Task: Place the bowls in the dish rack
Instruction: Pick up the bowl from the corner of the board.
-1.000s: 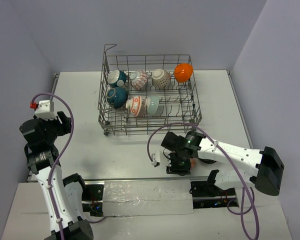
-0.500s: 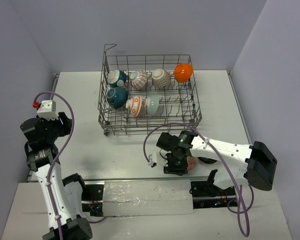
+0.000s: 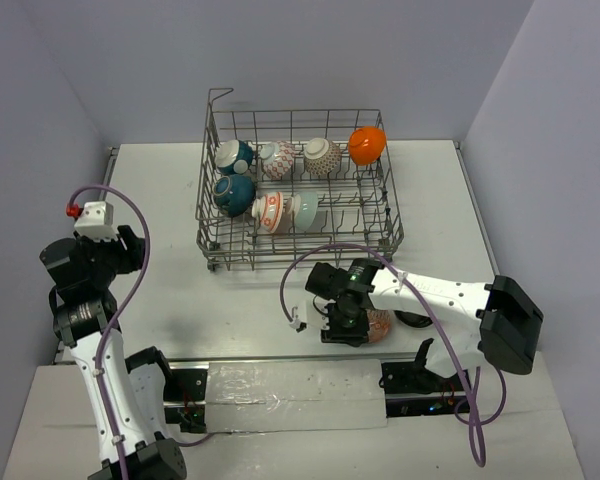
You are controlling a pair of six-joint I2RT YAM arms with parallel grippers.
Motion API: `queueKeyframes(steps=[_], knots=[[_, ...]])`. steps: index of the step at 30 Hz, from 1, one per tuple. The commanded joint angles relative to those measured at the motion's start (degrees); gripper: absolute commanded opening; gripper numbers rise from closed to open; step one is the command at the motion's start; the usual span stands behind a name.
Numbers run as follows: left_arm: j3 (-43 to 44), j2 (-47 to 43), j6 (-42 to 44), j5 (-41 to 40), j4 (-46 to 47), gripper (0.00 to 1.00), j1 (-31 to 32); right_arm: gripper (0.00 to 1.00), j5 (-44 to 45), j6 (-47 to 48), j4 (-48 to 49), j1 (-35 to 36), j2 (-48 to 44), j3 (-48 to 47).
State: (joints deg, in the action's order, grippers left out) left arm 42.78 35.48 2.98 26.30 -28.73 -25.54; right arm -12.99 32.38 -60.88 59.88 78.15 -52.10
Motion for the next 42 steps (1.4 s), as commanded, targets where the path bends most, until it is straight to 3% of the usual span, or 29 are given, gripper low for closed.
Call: queueKeyframes(steps=[1,28,34,35,38,42], knots=[[0.90,-1.03,1.06,2.00,1.05,0.61,-0.30,0.43,0.78,-0.65,0.77,0.50,0.16,-2.22],[0.19,-1.73,0.62,2.88,1.48,0.62,-0.30,0.42,5.96,-1.79,5.07,1.03,3.06,-0.29],[0.02,-1.73,0.62,2.96,1.57,0.62,-0.39,0.34,5.96,-1.79,5.51,1.03,3.76,0.06],[0.02,-1.73,0.71,2.96,1.66,0.62,-0.30,0.26,5.96,-1.80,5.51,1.03,3.85,0.24],[-0.07,-1.91,0.71,3.05,1.57,0.62,-0.30,0.15,5.87,-1.97,5.51,1.03,4.12,0.15],[-0.07,-2.09,0.71,3.22,1.66,0.62,-0.30,0.14,5.79,-1.97,5.60,1.03,4.12,-0.02]])
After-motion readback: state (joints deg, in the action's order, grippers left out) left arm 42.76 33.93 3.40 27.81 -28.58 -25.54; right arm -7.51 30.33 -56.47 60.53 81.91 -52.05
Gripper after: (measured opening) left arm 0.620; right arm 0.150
